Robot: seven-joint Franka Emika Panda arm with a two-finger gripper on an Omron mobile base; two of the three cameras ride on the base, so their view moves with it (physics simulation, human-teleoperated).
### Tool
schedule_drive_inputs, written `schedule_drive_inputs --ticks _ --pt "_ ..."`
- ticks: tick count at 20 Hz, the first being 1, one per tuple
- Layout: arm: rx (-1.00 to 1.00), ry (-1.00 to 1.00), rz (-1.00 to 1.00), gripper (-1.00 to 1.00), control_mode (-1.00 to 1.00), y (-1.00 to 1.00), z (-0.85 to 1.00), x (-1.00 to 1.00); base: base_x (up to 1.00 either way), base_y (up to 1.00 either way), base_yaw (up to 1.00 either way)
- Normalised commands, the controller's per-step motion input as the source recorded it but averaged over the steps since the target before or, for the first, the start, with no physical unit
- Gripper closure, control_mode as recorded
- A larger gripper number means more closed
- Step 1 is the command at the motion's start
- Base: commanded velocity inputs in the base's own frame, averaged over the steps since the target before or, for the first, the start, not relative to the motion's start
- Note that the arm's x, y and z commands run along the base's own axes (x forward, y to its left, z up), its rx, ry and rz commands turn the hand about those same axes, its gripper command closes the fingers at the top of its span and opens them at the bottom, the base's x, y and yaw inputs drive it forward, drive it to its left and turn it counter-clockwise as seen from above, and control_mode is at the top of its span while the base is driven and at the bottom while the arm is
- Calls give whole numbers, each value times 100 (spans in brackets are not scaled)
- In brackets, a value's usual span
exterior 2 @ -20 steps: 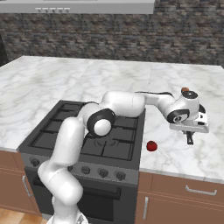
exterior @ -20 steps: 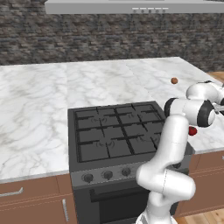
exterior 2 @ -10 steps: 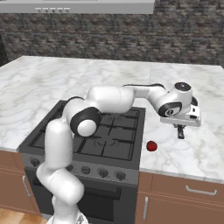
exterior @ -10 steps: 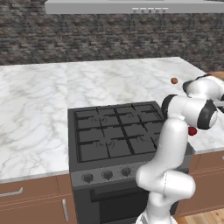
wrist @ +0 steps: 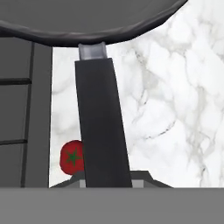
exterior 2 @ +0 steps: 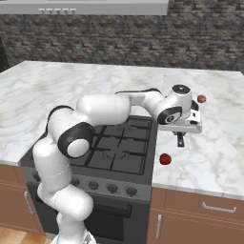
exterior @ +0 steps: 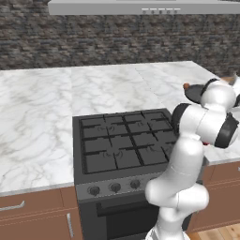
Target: Place the pan on the front left burner on the stove. Then place the tomato and the onion in the pan and turn on the front left burner.
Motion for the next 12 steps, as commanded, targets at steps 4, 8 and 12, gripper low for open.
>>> schedule_drive_inputs --ticks 4,8,12 --pt "0 0 9 100 -100 67 6 -1 0 0 0" --pt "0 0 11 100 -100 61 6 -1 0 0 0" --pt "0 0 13 100 -100 54 4 0 0 0 0"
